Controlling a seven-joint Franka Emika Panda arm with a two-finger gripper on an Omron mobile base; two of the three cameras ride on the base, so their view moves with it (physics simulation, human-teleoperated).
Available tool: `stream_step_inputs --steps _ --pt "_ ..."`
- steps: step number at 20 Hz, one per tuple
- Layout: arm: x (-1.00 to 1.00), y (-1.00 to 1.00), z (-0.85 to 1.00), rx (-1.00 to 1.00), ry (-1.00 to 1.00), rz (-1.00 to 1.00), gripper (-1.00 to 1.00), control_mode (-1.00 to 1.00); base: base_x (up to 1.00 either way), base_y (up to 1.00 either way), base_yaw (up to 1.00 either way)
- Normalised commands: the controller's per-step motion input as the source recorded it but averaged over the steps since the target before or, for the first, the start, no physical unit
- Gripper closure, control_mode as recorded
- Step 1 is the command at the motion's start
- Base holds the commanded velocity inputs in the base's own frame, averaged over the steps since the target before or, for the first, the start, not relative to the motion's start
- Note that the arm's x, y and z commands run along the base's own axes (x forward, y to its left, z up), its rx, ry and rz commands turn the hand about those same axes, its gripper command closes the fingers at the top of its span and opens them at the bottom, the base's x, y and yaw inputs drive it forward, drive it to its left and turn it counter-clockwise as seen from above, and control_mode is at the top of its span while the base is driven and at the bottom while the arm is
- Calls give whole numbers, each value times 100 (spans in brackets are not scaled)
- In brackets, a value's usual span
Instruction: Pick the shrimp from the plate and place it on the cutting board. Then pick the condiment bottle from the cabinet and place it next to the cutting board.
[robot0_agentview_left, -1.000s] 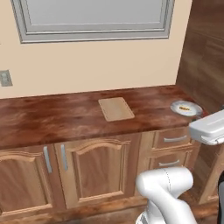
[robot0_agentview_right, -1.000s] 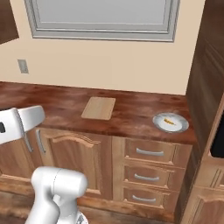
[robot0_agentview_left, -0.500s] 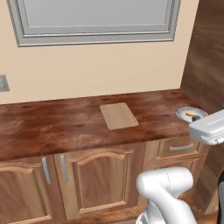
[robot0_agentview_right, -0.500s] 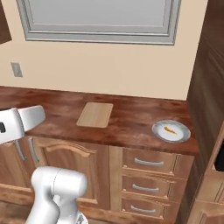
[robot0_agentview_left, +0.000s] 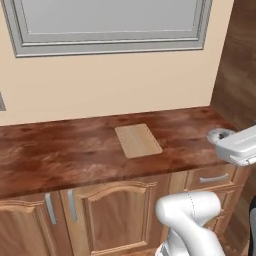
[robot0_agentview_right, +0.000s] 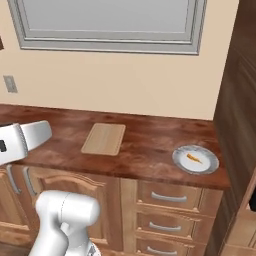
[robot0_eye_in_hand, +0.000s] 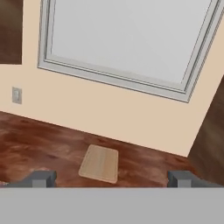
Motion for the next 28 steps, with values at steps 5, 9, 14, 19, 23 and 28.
stream_step_inputs --steps 5,9,14,19,23,28 --pt "0 0 0 0 0 0 -100 100 48 0 -2" --pt "0 0 0 0 0 0 -100 100 50 0 -2" --pt "0 0 0 0 0 0 -100 100 50 0 -1" --pt "0 0 0 0 0 0 -100 100 45 0 0" --pt "0 0 0 0 0 0 -100 100 29 0 0" --pt "10 0 0 0 0 0 -100 -100 0 0 0"
